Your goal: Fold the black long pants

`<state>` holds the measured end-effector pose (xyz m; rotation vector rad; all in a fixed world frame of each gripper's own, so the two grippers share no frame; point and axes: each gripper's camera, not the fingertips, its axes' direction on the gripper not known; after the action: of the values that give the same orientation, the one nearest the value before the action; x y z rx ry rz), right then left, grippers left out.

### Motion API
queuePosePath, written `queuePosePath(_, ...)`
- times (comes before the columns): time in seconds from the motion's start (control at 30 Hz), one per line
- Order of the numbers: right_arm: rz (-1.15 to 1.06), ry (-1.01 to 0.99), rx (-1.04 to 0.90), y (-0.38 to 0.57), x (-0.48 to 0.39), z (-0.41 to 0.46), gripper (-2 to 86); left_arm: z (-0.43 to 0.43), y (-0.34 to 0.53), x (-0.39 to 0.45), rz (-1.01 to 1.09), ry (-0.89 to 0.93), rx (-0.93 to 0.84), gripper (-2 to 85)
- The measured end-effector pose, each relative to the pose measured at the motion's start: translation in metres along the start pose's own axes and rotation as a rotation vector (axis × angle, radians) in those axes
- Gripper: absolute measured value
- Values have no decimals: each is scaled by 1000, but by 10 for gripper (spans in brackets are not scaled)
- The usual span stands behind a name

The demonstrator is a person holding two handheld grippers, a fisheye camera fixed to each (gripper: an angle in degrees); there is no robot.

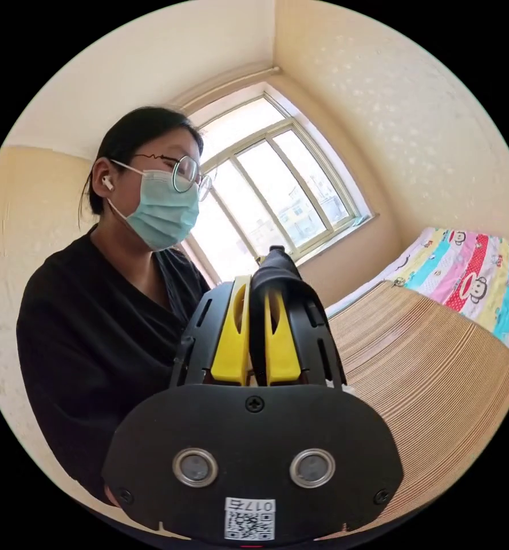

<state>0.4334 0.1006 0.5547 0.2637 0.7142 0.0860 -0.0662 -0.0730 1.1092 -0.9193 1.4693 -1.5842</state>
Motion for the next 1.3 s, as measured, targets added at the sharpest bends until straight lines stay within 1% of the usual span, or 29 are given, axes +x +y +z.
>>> queuePosePath(0.07,-24,70,0,-20,4,2,-1,6,-22,-5,5,-45,1,48)
queuePosePath(0.13,4,145,0,-32,25,6,-1,10,-37,-40,-127,-122,3,49)
queuePosePath(0.17,64,182,-28,-36,50,12,-1,10,-38,-54,-177,-146,-6,49)
queuePosePath(0.2,173,224,-71,-37,84,19,-1,12,-35,-86,-294,-197,-34,49)
queuePosePath(0.23,237,250,-99,-36,103,24,-1,14,-29,-120,-367,-253,-86,49)
queuePosePath(0.27,304,315,-165,-32,138,38,-1,16,-25,-136,-397,-289,-112,49)
queuePosePath(0.3,303,417,-252,-23,170,57,-1,18,-15,-168,-448,-360,-157,49)
queuePosePath(0.33,308,471,-291,-17,188,67,-1,22,-4,-199,-476,-423,-206,48)
queuePosePath(0.37,348,534,-347,-2,226,85,0,24,3,-215,-494,-452,-229,48)
queuePosePath(0.4,417,558,-378,16,263,99,0,28,16,-243,-525,-504,-275,48)
queuePosePath(0.43,450,558,-381,24,277,105,0,32,30,-265,-559,-553,-326,49)
queuePosePath(0.5,549,530,-398,62,312,129,1,38,54,-283,-580,-614,-405,49)
queuePosePath(0.57,531,540,-405,94,310,146,3,40,81,-280,-559,-606,-412,50)
queuePosePath(0.63,514,550,-416,131,299,158,6,40,127,-260,-562,-504,-379,50)
queuePosePath(0.67,533,552,-415,160,291,163,11,42,142,-254,-571,-482,-376,50)
queuePosePath(0.73,600,536,-413,209,282,168,21,56,208,-231,-646,-447,-405,51)
queuePosePath(0.77,666,530,-414,243,280,171,31,60,226,-226,-679,-449,-417,51)
queuePosePath(0.83,799,530,-465,297,284,176,50,75,302,-213,-853,-492,-494,67)
queuePosePath(0.9,1005,573,-625,364,298,176,75,77,348,-207,-993,-523,-531,89)
queuePosePath(0.93,1035,575,-657,376,301,174,82,72,367,-202,-1057,-535,-499,102)
queuePosePath(0.97,1080,589,-665,390,307,164,92,70,373,-200,-1073,-542,-473,108)
queuePosePath(1.03,1100,597,-536,393,316,141,106,59,374,-197,-1074,-586,-373,125)
queuePosePath(1.1,1085,538,-295,385,341,111,125,54,360,-204,-1026,-631,-314,138)
queuePosePath(1.17,1049,500,-187,379,370,103,135,53,342,-219,-961,-654,-271,155)
queuePosePath(1.23,1013,473,-170,374,408,107,140,58,326,-252,-920,-640,-239,165)
queuePosePath(1.3,989,415,-234,375,464,129,142,68,323,-276,-909,-626,-256,168)
